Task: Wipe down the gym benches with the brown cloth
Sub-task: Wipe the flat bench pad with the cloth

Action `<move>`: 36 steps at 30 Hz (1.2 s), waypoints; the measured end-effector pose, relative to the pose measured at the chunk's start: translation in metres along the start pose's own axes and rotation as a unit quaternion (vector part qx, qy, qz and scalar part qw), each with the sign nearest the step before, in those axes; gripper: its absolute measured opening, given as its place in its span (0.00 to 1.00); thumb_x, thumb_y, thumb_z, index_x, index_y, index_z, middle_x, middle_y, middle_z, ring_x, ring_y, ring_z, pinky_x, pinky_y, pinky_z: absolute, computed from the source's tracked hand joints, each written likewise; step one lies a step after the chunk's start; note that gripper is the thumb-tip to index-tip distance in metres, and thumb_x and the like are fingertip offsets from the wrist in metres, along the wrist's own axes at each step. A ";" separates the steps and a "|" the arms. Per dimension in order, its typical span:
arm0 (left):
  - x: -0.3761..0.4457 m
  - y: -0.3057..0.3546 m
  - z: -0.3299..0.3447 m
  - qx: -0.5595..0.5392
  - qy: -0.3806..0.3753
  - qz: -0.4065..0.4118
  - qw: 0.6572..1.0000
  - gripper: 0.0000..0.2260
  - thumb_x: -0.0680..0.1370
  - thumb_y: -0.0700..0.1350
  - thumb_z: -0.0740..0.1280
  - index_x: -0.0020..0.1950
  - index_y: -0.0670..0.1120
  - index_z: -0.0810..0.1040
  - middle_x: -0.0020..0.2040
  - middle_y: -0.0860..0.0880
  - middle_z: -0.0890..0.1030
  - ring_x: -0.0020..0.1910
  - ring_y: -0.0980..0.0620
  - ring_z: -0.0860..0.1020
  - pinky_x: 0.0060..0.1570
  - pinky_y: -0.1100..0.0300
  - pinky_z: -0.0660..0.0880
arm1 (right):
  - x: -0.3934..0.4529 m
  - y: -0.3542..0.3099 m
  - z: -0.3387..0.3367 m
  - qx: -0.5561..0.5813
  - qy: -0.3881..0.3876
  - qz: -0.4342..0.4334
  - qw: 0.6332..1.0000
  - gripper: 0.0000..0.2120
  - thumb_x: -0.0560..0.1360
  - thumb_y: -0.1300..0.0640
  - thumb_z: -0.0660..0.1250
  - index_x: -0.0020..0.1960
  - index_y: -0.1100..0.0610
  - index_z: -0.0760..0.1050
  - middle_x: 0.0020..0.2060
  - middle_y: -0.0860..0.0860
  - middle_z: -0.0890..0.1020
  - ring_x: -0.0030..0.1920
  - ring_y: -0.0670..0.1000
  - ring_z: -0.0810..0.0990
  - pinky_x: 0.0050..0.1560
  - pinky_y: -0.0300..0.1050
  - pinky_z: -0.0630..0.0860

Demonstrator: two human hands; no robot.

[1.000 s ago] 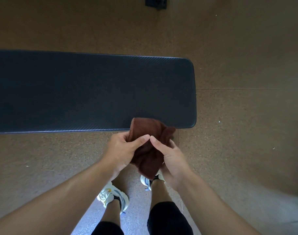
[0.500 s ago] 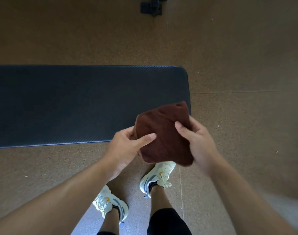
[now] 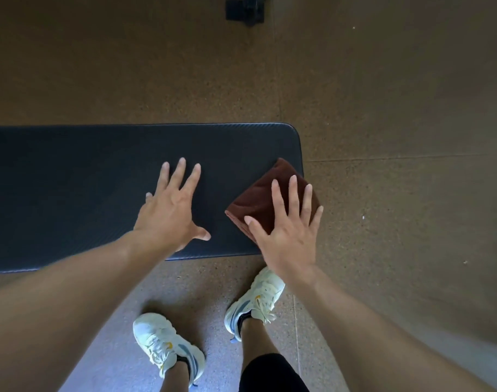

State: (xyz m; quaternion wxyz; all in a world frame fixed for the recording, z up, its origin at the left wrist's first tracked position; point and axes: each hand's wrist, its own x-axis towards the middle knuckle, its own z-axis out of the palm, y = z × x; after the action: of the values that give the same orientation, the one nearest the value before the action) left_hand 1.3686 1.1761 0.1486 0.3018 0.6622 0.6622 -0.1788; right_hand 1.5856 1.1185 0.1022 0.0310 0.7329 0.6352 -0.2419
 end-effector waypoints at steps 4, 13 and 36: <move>0.006 0.003 0.003 0.057 0.003 -0.002 0.998 0.62 0.62 0.66 0.79 0.82 0.55 0.39 0.83 0.53 0.36 0.81 0.47 0.37 0.71 0.39 0.66 | 0.005 0.001 0.005 -0.047 -0.002 -0.034 0.998 0.48 0.75 0.22 0.49 0.86 0.47 0.45 0.85 0.53 0.42 0.83 0.60 0.34 0.80 0.72 0.41; 0.011 0.007 0.005 0.106 -0.013 -0.013 0.994 0.60 0.65 0.69 0.74 0.81 0.56 0.35 0.82 0.54 0.33 0.81 0.47 0.35 0.73 0.43 0.66 | 0.126 -0.024 -0.024 -0.087 0.041 -0.121 0.988 0.33 0.84 0.35 0.49 0.85 0.46 0.50 0.85 0.51 0.51 0.85 0.60 0.43 0.80 0.72 0.43; -0.022 -0.082 0.017 -0.139 0.118 0.126 0.975 0.30 0.70 0.53 0.78 0.69 0.54 0.72 0.84 0.54 0.48 0.82 0.56 0.49 0.68 0.53 0.73 | -0.006 -0.067 0.040 -0.107 0.044 -0.299 0.947 0.26 0.85 0.42 0.57 0.81 0.46 0.65 0.82 0.48 0.63 0.84 0.57 0.55 0.79 0.71 0.54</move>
State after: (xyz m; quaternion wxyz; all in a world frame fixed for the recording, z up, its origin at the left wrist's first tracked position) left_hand 1.2889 1.1435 0.1362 0.3308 0.7084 0.6227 0.0333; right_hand 1.5087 1.1113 0.0871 0.0078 0.5111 0.8483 -0.1381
